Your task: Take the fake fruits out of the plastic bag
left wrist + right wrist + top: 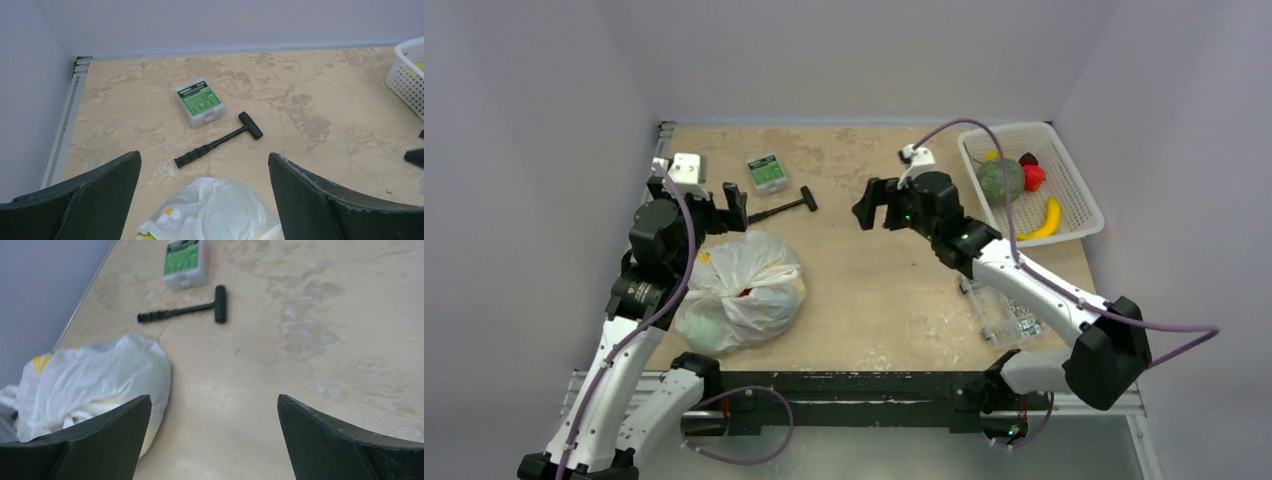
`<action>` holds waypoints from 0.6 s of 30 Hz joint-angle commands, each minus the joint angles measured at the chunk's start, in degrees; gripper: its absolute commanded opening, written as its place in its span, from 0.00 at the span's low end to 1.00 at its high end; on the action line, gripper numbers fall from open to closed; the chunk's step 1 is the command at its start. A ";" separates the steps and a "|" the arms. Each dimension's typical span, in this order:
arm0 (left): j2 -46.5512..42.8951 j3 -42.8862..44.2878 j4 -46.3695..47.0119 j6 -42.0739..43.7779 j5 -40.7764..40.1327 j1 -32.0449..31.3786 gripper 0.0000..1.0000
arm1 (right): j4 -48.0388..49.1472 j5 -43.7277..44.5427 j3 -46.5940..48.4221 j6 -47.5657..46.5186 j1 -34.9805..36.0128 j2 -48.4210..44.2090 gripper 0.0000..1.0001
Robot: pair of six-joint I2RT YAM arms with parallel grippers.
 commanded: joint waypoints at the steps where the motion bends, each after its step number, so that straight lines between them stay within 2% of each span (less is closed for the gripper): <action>1: 0.05 2.07 0.92 1.06 -1.71 -0.36 1.00 | 1.53 1.03 2.34 -3.13 8.79 2.47 0.99; 5: -0.14 1.84 1.01 1.08 -2.84 -0.36 1.00 | 2.22 1.94 4.24 -5.47 17.38 6.43 0.99; 11: -1.15 1.93 0.43 1.15 -7.92 -0.38 1.00 | 8.01 12.22 5.57 -16.34 32.36 9.72 0.99; 18: -3.56 0.31 1.64 1.67 -17.59 -0.36 1.00 | 10.13 21.52 11.77 -28.49 43.14 18.42 0.99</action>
